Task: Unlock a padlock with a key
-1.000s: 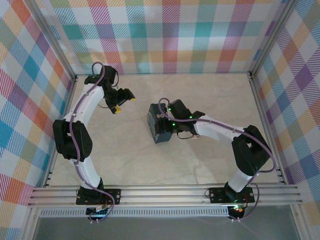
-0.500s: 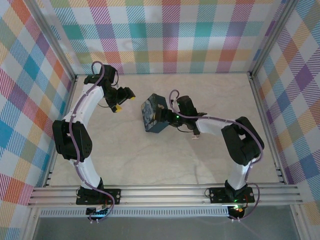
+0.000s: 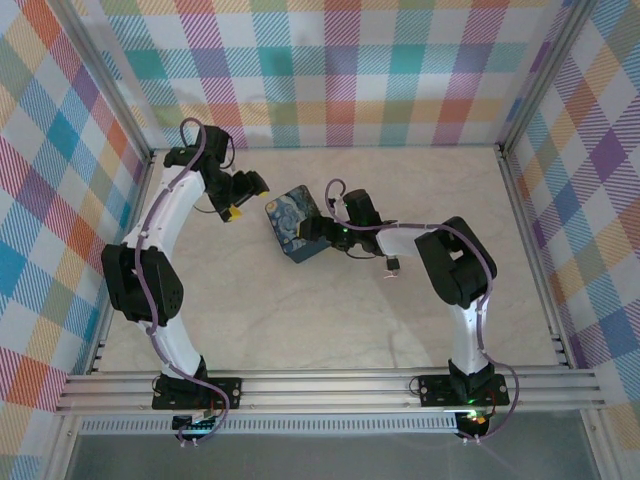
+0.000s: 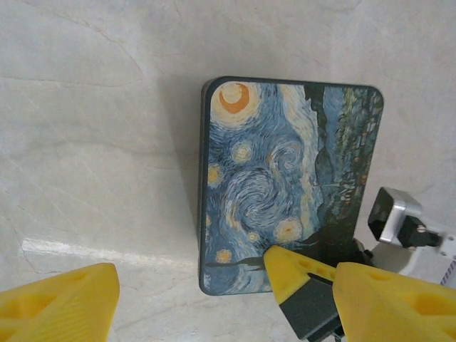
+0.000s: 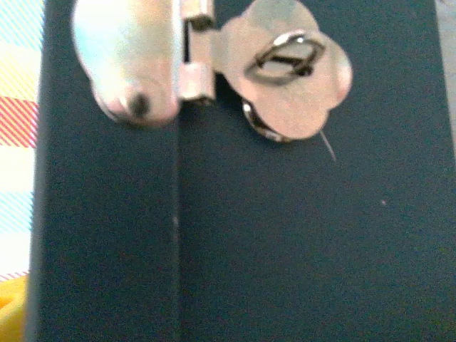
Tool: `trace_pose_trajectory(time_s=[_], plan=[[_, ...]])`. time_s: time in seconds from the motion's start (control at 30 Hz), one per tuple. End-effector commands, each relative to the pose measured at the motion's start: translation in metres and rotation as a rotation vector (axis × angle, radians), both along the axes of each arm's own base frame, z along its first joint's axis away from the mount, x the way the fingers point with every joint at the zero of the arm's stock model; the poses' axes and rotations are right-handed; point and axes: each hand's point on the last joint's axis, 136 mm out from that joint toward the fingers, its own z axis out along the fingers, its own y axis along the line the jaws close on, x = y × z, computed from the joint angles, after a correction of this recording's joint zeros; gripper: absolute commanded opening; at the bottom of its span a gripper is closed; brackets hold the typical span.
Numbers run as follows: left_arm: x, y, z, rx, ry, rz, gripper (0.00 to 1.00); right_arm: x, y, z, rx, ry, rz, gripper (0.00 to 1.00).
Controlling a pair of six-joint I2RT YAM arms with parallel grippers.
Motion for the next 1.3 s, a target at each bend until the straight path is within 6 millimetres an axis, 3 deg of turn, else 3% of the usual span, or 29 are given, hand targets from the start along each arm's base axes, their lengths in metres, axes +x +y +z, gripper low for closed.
trace_pose_trajectory(time_s=[0.0, 0.13, 0.37, 0.43, 0.5, 0.63, 0.73, 0.93, 1.27], plan=[[-0.004, 0.005, 0.027, 0.026, -0.057, -0.02, 0.79, 0.001, -0.022, -0.004, -0.164, -0.034, -0.011, 1.0], [-0.001, 0.005, 0.032, 0.025, -0.068, -0.022, 0.78, -0.001, -0.043, -0.005, -0.351, -0.043, 0.018, 1.0], [0.001, 0.008, 0.034, 0.044, -0.076, -0.019, 0.79, -0.003, -0.057, -0.007, -0.492, -0.049, 0.082, 1.0], [0.001, 0.006, 0.034, 0.039, -0.076, -0.023, 0.79, -0.006, -0.048, 0.001, -0.399, -0.047, 0.097, 1.0], [0.001, 0.005, 0.035, 0.033, -0.078, -0.024, 0.78, -0.006, -0.037, 0.022, -0.218, -0.046, 0.083, 1.0], [-0.002, -0.01, 0.035, 0.024, -0.083, -0.074, 0.79, -0.002, -0.034, 0.048, -0.149, -0.057, 0.041, 1.0], [-0.012, -0.029, 0.012, 0.09, -0.032, -0.135, 0.75, 0.0, -0.027, 0.058, -0.057, -0.029, 0.043, 1.0], [-0.018, -0.052, -0.049, 0.172, 0.036, -0.181, 0.72, 0.001, -0.023, 0.036, -0.018, 0.063, 0.023, 1.0], [0.001, -0.077, -0.096, 0.217, 0.058, -0.213, 0.74, 0.0, -0.036, 0.036, -0.093, 0.044, 0.0, 1.0]])
